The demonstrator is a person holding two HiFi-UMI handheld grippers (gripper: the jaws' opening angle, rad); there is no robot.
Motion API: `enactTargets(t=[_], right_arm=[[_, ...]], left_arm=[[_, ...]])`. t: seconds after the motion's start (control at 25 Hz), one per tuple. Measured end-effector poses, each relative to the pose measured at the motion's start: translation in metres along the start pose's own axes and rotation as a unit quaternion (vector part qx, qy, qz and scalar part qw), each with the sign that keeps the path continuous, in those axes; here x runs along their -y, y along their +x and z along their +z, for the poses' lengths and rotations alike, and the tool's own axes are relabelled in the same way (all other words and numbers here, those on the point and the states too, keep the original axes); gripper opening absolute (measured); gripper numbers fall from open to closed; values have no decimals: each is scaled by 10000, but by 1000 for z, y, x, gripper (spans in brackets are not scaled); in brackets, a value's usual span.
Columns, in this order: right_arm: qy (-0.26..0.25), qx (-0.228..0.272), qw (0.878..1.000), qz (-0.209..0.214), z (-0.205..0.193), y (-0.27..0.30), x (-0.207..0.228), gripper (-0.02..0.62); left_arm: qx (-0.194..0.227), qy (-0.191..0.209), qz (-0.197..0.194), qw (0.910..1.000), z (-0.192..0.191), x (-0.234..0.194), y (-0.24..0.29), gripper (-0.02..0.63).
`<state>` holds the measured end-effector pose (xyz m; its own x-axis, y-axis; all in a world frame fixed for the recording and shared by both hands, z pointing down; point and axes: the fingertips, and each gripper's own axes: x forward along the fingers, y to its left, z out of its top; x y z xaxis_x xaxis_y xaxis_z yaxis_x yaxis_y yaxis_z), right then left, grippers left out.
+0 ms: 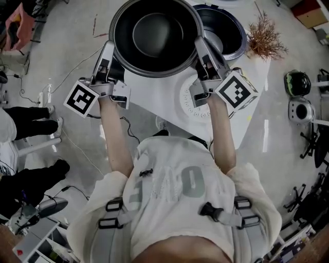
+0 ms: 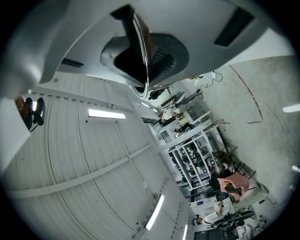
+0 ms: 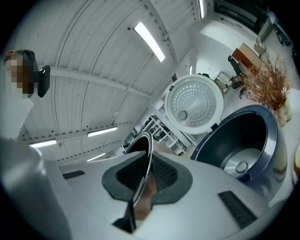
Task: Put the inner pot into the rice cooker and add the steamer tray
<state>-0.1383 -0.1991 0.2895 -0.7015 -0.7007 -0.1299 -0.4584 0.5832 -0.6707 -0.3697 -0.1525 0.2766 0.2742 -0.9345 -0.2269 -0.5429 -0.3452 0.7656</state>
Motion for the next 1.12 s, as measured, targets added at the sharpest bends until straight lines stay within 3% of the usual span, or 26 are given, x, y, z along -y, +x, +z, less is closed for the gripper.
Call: enactTargets(t=[0.28,0.48,0.68,0.84,1.12], right_arm=[[-461,479,9977,-94,65,-18,-4,41],[-603,765,9949,-252,103,-44,4,41],[-694,839,9926,-532,127,-75,28,42],[-701,866,9908,-772,142,-89,49,44],[-582,735,9896,-1090,149,-99,86,46]], left_arm=[[-230,664,-403,9967,-4,53,48,37],[-413,696,-726,9941,-25,84,77,37],[-648,872,-692,9917,-60,102,99,37],[-788,984,-952,9874,-82,118,125,38],[-1076,1133,-735,9850,-110,105,154,38]])
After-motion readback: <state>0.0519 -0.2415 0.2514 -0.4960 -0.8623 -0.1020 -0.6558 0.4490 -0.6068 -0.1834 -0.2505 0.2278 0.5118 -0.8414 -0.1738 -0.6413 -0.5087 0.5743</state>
